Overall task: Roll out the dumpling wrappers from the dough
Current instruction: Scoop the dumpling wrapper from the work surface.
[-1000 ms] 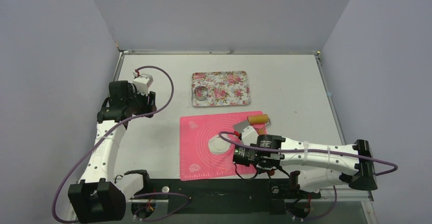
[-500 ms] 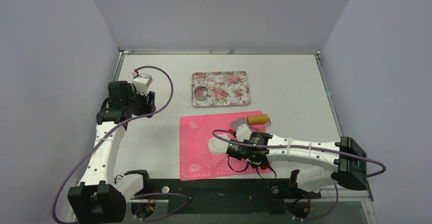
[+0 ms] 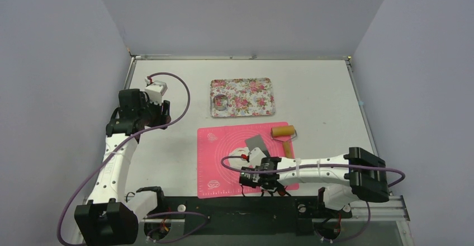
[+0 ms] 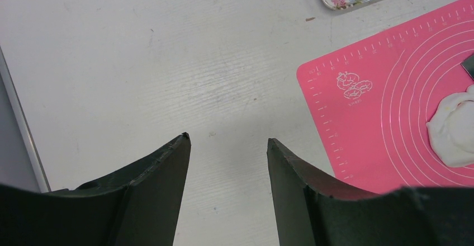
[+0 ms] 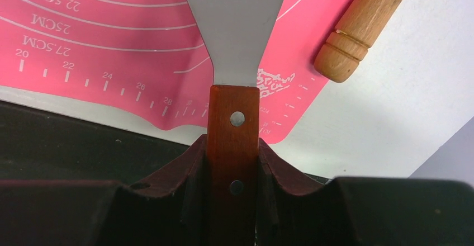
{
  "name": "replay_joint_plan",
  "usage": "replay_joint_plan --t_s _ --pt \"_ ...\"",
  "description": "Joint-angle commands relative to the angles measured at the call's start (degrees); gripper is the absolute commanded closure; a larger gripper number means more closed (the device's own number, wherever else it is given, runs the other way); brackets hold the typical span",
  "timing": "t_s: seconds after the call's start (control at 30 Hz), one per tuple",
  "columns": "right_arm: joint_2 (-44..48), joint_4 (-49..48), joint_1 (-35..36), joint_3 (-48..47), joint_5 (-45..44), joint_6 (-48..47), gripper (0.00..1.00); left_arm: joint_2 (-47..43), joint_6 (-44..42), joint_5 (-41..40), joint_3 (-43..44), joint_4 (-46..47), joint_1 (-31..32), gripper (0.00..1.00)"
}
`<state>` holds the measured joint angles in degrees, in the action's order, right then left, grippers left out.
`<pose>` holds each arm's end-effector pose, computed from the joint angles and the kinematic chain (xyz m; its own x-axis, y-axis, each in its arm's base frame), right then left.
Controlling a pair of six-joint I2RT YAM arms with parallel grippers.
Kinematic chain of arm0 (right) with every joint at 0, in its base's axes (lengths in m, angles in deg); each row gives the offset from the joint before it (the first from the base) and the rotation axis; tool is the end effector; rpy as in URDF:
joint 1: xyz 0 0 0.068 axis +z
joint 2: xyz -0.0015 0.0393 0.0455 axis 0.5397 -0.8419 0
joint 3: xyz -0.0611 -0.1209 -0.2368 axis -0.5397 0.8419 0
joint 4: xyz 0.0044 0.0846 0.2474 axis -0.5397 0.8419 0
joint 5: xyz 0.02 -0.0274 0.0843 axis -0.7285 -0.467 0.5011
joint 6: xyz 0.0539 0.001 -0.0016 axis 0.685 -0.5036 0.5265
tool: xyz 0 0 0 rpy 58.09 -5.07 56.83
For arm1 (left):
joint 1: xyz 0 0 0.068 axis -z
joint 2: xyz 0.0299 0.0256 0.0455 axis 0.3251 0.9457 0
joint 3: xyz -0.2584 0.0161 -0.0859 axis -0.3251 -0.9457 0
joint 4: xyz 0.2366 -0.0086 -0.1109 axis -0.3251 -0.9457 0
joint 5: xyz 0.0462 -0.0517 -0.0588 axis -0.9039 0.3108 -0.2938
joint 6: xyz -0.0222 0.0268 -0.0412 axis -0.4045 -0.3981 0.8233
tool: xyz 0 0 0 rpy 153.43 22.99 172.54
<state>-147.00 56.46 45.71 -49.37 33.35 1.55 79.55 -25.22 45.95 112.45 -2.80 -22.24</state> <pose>0.0557 0.2128 0.1866 -0.7872 -0.5918 -0.1735 -0.5343 0.7950 -0.2872 0.2203 0.0032 0.2997 -0.6302 0.1797 -0.7553 0.2878 0.9576 -0.0123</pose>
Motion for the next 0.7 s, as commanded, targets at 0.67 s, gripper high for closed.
replay_joint_plan --t_s 0.67 --pt "7.81 5.14 4.89 -4.84 2.91 0.74 1.0 -0.2 -1.14 3.5 1.63 -0.56 -0.26 0.49"
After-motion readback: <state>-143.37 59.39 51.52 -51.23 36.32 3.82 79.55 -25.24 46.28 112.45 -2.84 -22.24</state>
